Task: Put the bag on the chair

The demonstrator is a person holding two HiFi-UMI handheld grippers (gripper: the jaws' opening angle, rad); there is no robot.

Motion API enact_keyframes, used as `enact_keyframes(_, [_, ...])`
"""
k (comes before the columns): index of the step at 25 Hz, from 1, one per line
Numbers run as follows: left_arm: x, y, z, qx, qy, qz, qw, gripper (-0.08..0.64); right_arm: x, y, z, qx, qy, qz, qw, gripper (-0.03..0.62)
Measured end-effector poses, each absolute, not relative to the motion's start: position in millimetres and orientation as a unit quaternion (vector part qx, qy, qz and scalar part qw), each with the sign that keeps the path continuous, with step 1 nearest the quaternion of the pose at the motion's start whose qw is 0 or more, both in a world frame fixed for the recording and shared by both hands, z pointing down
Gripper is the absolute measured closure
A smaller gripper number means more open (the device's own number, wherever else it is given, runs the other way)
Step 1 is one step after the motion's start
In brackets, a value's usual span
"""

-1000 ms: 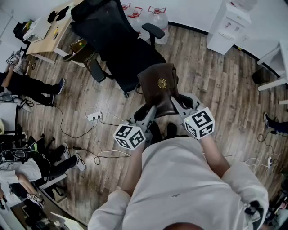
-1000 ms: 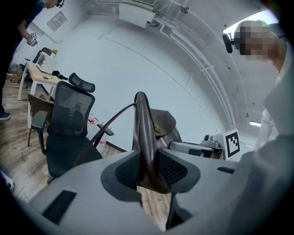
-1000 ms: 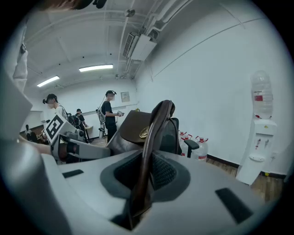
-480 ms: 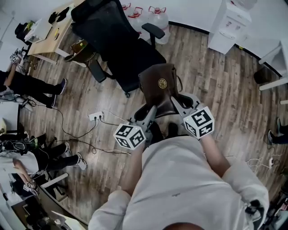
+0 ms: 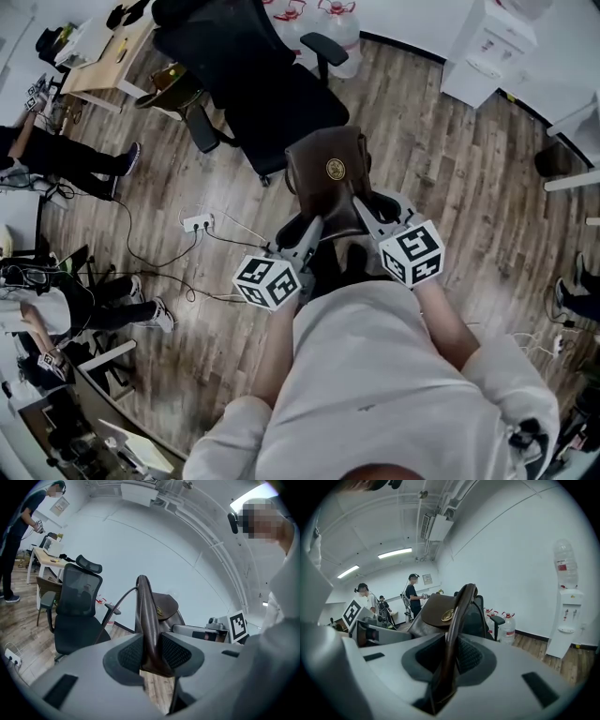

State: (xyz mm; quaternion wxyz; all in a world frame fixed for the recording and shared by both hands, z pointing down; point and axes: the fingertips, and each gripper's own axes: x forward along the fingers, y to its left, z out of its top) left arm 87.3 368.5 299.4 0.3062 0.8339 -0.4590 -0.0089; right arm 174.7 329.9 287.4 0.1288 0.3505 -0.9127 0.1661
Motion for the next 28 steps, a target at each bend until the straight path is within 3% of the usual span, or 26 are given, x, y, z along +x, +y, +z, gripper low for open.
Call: enact_keyframes(28, [42, 268, 321, 0.834, -0.427, -0.011, 0.349, 0.442, 128, 230, 309, 0.369, -0.890, 0.205, 0.172, 0.502])
